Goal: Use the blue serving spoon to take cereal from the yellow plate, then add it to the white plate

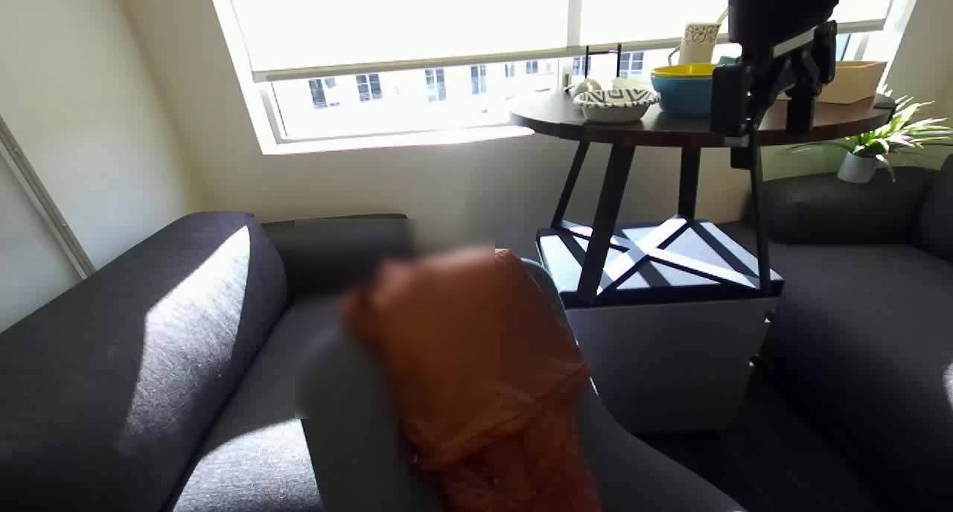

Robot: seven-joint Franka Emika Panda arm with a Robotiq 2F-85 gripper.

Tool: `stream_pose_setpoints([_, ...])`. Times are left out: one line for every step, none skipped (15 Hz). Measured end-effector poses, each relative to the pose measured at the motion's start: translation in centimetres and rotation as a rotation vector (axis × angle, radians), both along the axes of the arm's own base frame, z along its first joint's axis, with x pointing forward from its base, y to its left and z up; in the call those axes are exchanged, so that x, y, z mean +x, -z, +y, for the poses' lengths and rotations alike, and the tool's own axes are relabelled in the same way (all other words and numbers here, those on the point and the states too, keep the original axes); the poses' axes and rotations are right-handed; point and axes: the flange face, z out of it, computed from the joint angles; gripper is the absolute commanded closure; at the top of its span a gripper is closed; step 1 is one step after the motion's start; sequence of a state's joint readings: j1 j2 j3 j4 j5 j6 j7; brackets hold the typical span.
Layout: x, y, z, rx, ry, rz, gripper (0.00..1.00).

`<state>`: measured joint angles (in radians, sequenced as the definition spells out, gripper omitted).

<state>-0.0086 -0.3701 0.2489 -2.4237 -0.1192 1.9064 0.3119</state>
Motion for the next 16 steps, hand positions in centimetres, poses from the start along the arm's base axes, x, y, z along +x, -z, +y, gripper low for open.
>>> stream_pose_setpoints([0.0,0.0,0.0,0.0,0.0,0.0,0.0])
stream_pose_setpoints([0.0,0.0,0.0,0.0,0.0,0.0,0.0])
stream_pose_setpoints([0.0,0.0,0.0,0.0,0.0,0.0,0.0])
stream_pose_setpoints([0.0,0.0,0.0,0.0,0.0,0.0,0.0])
stream_pose_setpoints([0.0,0.0,0.0,0.0,0.0,0.0,0.0])
stream_pose_setpoints([0.0,0.0,0.0,0.0,0.0,0.0,0.0])
stream_pose_setpoints([0.0,0.0,0.0,0.0,0.0,0.0,0.0])
stream_pose_setpoints([0.0,0.0,0.0,0.0,0.0,0.0,0.0])
stream_pose_setpoints([0.0,0.0,0.0,0.0,0.0,0.0,0.0])
stream_pose_setpoints([0.0,0.0,0.0,0.001,0.001,0.0,0.0])
stream_pose_setpoints([0.0,0.0,-0.2,0.003,0.003,0.0,0.0])
stream_pose_setpoints([0.1,0.0,-0.5,0.007,0.01,0.0,0.0])
stream_pose_setpoints([0.2,-0.1,-1.0,0.014,0.024,0.001,0.0])
stream_pose_setpoints([0.3,-0.1,-1.9,0.026,0.046,0.003,0.0])
stream_pose_setpoints([0.4,0.0,-3.1,0.042,0.073,0.007,0.0])
stream_pose_setpoints([0.5,0.2,-4.6,0.061,0.111,0.015,0.0])
